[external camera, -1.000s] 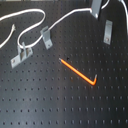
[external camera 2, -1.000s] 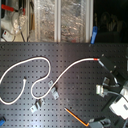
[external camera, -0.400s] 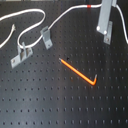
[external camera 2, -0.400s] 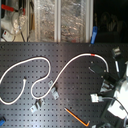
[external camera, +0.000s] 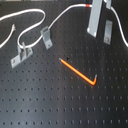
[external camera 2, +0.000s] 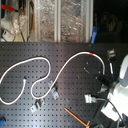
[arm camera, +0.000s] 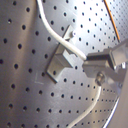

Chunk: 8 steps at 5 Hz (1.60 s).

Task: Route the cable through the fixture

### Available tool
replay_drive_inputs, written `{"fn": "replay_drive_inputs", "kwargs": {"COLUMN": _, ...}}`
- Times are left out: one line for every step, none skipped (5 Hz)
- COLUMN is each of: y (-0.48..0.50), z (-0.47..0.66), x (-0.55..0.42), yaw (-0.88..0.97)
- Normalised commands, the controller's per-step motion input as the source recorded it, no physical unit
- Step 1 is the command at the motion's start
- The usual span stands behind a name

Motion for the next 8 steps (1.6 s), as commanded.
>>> {"fn": "replay_drive_inputs", "kwargs": {"y": 0.266, "z": 0.11, "x": -0.237, "yaw": 0.0}}
{"fn": "replay_drive_inputs", "kwargs": {"y": 0.223, "z": 0.36, "x": -0.124, "yaw": -0.07}}
{"fn": "replay_drive_inputs", "kwargs": {"y": 0.045, "z": 0.44, "x": -0.026, "yaw": 0.0}}
{"fn": "replay_drive_inputs", "kwargs": {"y": 0.0, "z": 0.02, "x": 0.0, "yaw": 0.0}}
{"fn": "replay_drive_inputs", "kwargs": {"y": 0.016, "z": 0.4, "x": -0.01, "yaw": -0.03}}
{"fn": "replay_drive_inputs", "kwargs": {"y": -0.017, "z": 0.02, "x": -0.011, "yaw": 0.0}}
{"fn": "replay_drive_inputs", "kwargs": {"y": 0.029, "z": 0.4, "x": -0.03, "yaw": -0.34}}
{"fn": "replay_drive_inputs", "kwargs": {"y": 0.005, "z": 0.49, "x": -0.135, "yaw": -0.4}}
